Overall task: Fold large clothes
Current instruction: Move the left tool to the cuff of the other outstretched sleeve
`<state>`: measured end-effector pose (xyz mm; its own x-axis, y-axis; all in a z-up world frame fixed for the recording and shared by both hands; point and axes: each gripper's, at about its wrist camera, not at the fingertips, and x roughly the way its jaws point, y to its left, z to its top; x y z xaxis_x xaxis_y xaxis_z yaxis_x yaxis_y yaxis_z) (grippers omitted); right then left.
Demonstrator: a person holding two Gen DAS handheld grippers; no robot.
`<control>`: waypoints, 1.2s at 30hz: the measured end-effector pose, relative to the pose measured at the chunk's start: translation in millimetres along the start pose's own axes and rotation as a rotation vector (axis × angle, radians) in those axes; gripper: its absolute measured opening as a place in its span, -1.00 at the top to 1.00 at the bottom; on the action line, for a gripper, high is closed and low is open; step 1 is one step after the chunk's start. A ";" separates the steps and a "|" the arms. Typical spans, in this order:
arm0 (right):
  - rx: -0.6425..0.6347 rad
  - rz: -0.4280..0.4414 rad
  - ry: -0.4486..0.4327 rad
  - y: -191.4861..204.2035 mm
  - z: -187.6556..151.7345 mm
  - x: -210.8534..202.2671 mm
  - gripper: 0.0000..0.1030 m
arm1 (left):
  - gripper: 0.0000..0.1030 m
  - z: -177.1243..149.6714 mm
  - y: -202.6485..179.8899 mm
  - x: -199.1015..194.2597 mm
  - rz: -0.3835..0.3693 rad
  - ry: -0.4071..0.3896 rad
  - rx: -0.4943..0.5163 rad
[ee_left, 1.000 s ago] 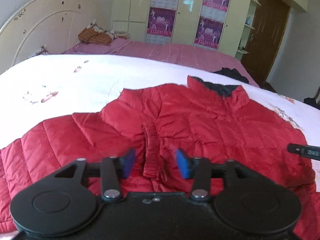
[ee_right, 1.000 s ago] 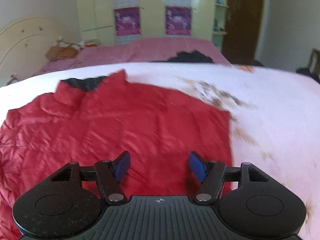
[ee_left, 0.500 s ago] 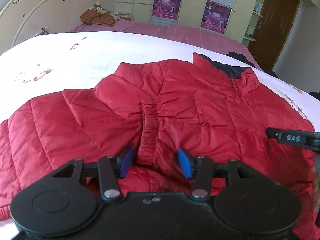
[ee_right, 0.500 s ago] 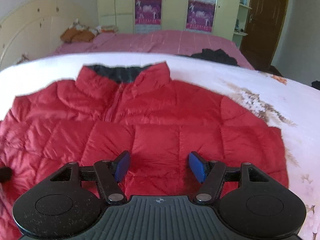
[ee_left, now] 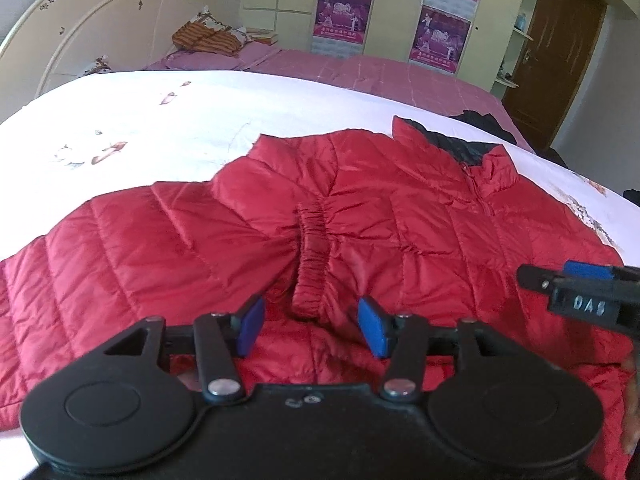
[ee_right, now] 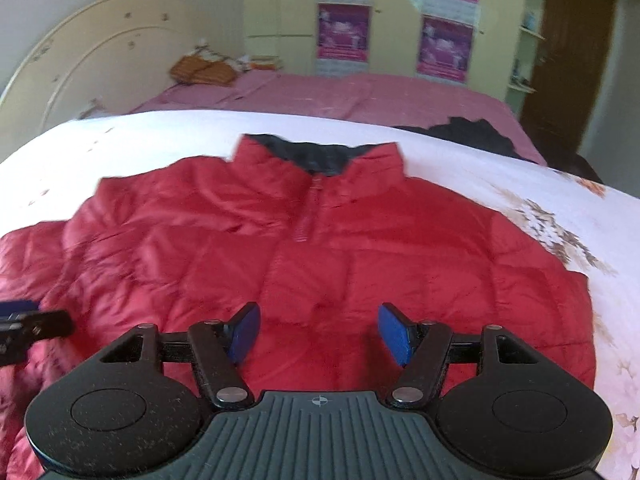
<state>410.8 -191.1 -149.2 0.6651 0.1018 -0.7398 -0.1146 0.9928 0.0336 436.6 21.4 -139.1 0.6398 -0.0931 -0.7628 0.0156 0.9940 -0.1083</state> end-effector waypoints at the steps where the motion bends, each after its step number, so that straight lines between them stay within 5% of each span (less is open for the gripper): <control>1: -0.009 0.008 0.006 3.1 -1.4 0.6 -0.26 | -0.07 -0.9 2.0 -4.2 0.004 -0.003 -0.002; 15: -0.073 -0.029 0.064 20.0 -21.2 34.7 -0.26 | -0.33 -30.7 55.9 -56.7 0.123 0.011 -0.128; 26: -0.076 -0.026 0.077 19.6 -17.6 29.6 -0.26 | -0.46 -86.3 143.9 -107.1 0.239 0.055 -0.388; 36: 0.021 -0.026 0.017 41.6 -22.0 10.2 -0.26 | -0.46 -132.3 217.0 -133.2 0.229 0.042 -0.625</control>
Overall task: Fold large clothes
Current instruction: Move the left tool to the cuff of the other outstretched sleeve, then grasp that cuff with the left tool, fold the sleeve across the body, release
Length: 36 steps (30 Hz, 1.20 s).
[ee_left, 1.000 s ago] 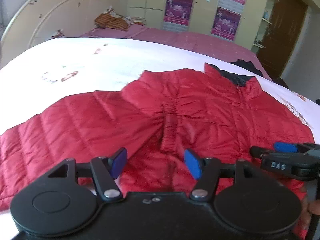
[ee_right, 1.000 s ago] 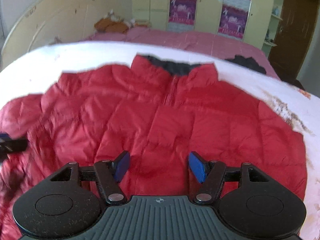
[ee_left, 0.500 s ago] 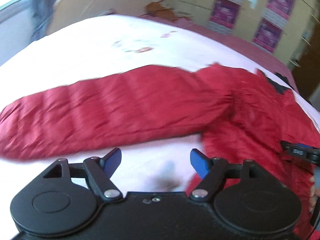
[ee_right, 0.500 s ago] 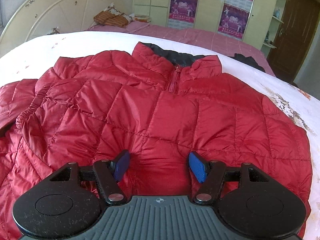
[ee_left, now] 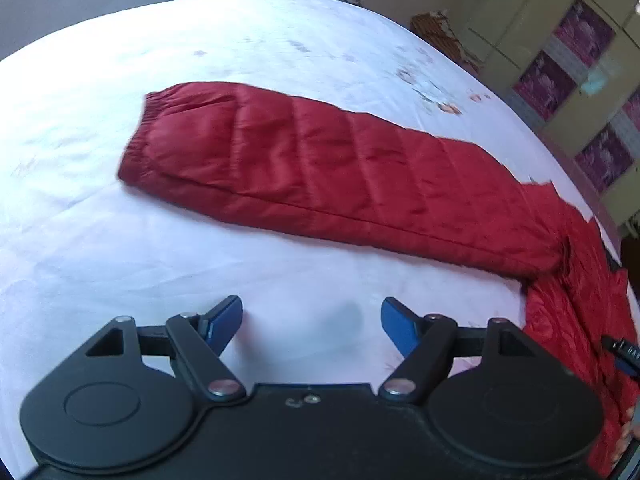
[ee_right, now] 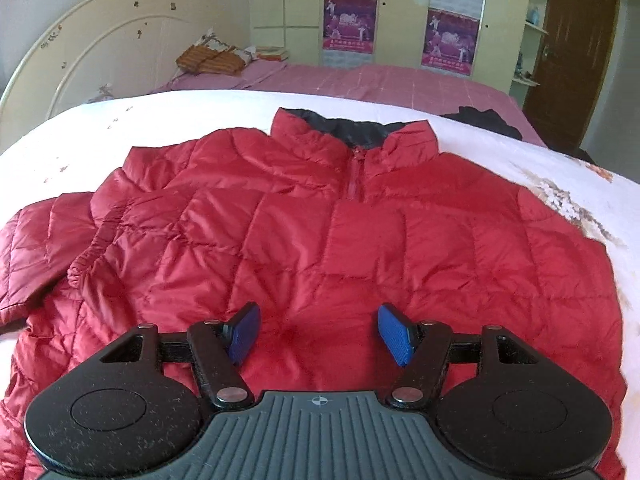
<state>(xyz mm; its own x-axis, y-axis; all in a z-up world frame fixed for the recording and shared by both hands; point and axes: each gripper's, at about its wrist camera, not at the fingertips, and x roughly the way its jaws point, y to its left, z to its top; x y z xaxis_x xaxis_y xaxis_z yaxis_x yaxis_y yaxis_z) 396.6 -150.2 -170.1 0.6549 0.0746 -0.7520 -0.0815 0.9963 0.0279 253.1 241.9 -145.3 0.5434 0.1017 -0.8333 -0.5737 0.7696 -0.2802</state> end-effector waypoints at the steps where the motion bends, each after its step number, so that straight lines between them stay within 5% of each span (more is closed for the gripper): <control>1: -0.011 -0.009 0.005 5.1 -0.9 1.4 -0.26 | -0.46 1.5 5.2 0.5 -0.010 -0.005 -0.017; 12: -0.006 0.018 -0.022 36.0 12.4 -13.2 -0.26 | -0.32 26.6 54.0 12.8 -0.132 -0.121 -0.235; 17: -0.049 0.004 0.051 50.7 3.1 10.9 -0.26 | 0.39 35.8 66.4 21.7 -0.127 -0.182 -0.323; 21: -0.059 -0.006 0.047 51.9 2.6 13.1 -0.26 | 0.67 40.1 73.6 27.2 -0.138 -0.194 -0.374; 27: -0.079 -0.011 0.052 51.4 1.6 18.2 -0.26 | 0.84 46.1 54.9 9.2 -0.149 -0.260 -0.284; 36: -0.009 0.019 -0.006 27.6 12.8 -10.1 -0.26 | 0.87 64.8 -41.0 -29.6 -0.266 -0.367 0.058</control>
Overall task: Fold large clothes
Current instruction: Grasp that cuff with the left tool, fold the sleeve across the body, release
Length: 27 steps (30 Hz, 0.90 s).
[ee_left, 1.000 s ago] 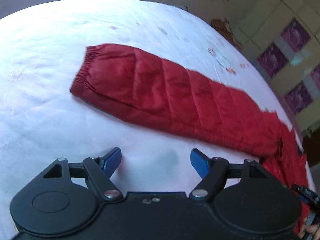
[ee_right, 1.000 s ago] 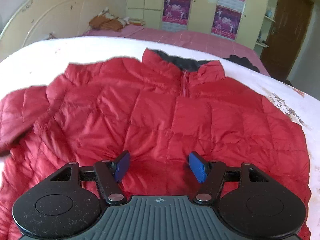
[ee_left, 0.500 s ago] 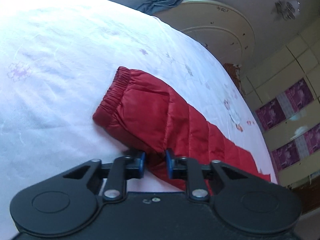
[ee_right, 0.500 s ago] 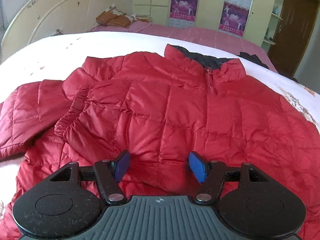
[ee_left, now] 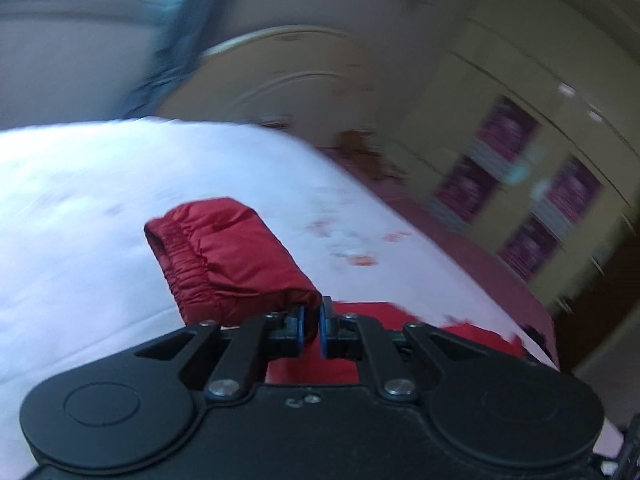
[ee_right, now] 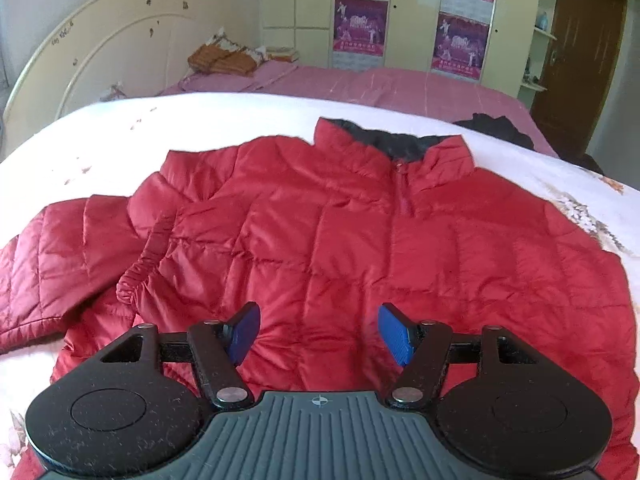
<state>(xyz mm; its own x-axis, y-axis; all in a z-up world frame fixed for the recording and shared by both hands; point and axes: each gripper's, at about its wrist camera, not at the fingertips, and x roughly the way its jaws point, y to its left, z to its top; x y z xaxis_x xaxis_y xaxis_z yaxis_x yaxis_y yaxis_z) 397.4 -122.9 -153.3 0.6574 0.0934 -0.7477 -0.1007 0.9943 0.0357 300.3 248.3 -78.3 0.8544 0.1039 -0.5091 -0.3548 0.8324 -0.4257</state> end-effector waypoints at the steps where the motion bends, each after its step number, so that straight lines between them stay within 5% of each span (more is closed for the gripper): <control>1: 0.006 -0.001 -0.004 -3.2 -0.9 -3.8 -0.26 | 0.87 0.3 -14.4 2.2 -0.028 0.003 0.028; 8: 0.054 -0.033 -0.020 -39.4 -9.1 -26.8 -0.26 | 0.87 -20.8 -123.1 26.5 -0.238 0.062 0.227; 15: 0.106 -0.097 -0.025 -87.3 -24.7 -50.5 -0.26 | 0.87 -77.5 -221.6 57.5 -0.417 0.196 0.415; 23: 0.156 -0.116 -0.025 -127.0 -38.3 -63.9 -0.26 | 0.85 -150.8 -268.5 82.8 -0.438 0.343 0.588; 27: 0.166 -0.087 -0.034 -132.0 -39.1 -70.5 -0.26 | 0.53 -170.2 -268.8 83.4 -0.399 0.376 0.661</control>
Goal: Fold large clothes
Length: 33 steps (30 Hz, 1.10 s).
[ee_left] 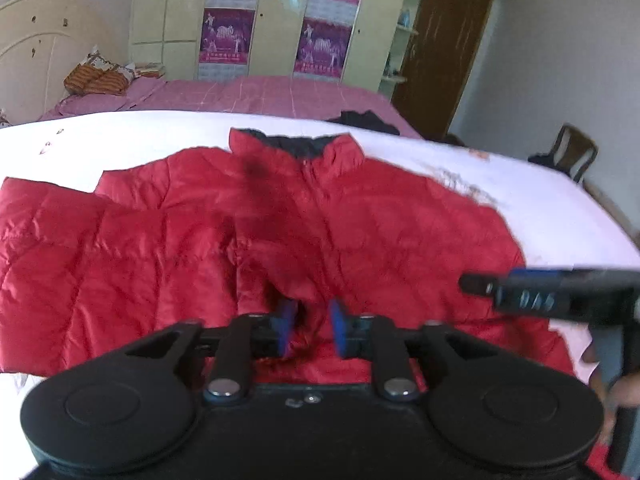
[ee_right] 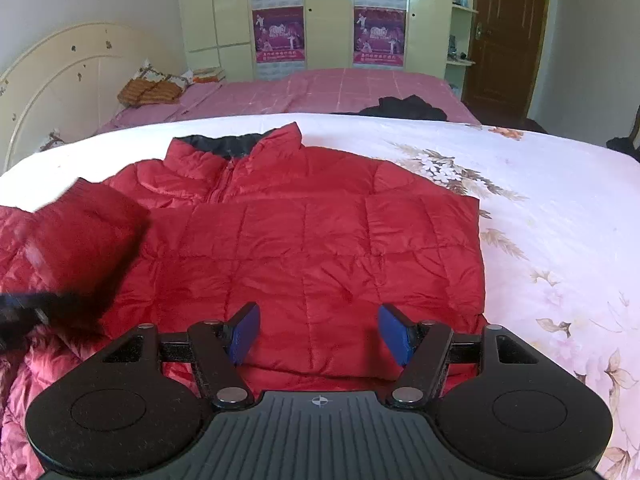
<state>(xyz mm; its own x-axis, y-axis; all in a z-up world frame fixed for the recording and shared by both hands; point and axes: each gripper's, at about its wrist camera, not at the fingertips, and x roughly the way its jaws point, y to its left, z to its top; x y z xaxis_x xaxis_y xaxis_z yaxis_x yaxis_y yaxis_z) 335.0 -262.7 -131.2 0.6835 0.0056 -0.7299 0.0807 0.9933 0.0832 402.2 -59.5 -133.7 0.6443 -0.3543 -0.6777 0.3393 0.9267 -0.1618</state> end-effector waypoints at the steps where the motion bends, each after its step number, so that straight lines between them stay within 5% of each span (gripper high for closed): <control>1: 0.004 0.014 -0.004 0.4 1.4 -0.9 -0.26 | 0.43 -2.9 -2.2 -1.4 0.005 0.001 0.010; 4: 0.007 0.057 -0.014 6.8 6.9 -1.9 -0.26 | -0.29 -5.5 0.7 -11.7 0.052 -0.021 0.014; 14: -0.003 0.161 0.023 43.1 18.4 19.5 -0.26 | -0.35 -18.0 45.5 -67.5 0.214 -0.080 -0.014; 20: -0.012 0.203 0.081 66.3 16.2 46.0 -0.26 | -0.32 -54.9 88.3 -104.2 0.329 -0.061 -0.097; 28: -0.033 0.223 0.091 83.9 9.9 59.2 -0.25 | -0.18 -71.6 113.2 -92.4 0.410 -0.002 -0.159; 29: -0.038 0.221 0.085 84.7 9.5 58.2 -0.22 | -0.16 -69.5 115.1 -89.2 0.408 -0.006 -0.169; 31: -0.041 0.216 0.081 84.2 9.8 57.0 0.27 | -0.14 -65.1 115.7 -85.1 0.404 -0.020 -0.173; 33: -0.026 0.222 0.081 80.6 10.6 55.6 0.42 | -0.13 -60.8 114.5 -79.9 0.409 -0.031 -0.159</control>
<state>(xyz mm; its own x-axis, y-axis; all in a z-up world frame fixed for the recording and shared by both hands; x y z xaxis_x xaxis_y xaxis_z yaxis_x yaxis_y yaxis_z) 387.2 -183.6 -157.9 0.6221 0.2323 -0.7477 -0.0843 0.9693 0.2310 347.9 82.5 -141.7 0.7247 0.0441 -0.6877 -0.0557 0.9984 0.0053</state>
